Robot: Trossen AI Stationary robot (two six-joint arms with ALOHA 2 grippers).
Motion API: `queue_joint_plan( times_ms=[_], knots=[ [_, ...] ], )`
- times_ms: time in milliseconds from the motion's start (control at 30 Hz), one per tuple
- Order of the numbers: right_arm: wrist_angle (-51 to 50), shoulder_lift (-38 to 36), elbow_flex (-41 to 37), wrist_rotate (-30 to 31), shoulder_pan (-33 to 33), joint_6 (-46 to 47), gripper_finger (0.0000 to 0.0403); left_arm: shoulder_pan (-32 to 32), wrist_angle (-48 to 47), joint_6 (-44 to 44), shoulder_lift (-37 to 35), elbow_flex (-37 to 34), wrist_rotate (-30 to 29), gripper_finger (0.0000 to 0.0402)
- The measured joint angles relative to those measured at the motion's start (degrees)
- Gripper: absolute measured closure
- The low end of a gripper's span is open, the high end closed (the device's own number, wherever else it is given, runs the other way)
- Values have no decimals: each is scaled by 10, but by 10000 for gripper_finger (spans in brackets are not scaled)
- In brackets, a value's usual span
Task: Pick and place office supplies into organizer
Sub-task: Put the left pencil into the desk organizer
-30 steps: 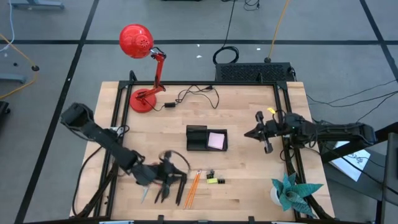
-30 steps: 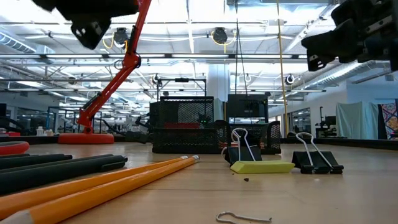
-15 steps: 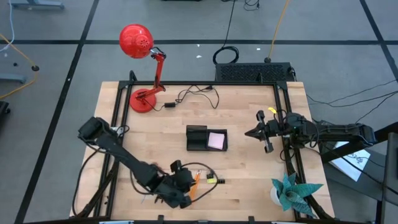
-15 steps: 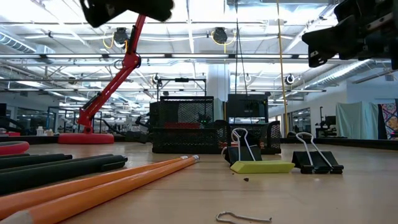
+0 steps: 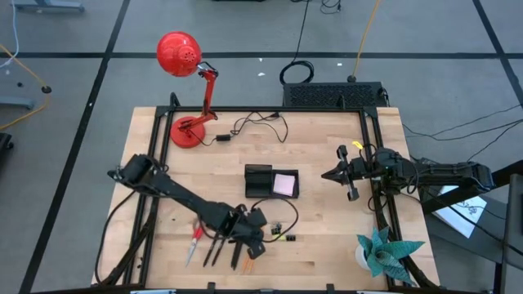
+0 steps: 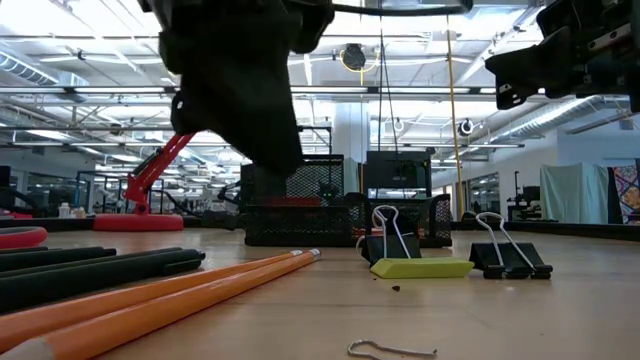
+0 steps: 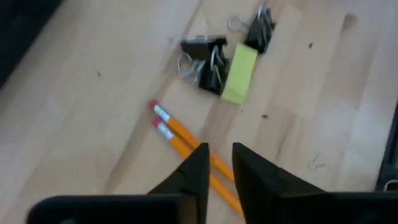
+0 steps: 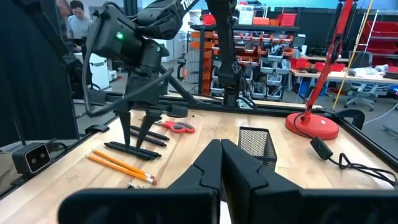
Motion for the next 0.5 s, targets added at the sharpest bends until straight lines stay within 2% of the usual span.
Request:
queue_joint_plan(
  times_ms=[267,367,500],
  knots=[
    [0,0,0,0,0,1,403,13,5,2,0,0,9,214],
    [0,0,0,0,0,7,403,20,-5,-28,7,0,13,194],
    [0,0,0,0,0,10,403,28,0,-36,12,1,22,188]
  ],
)
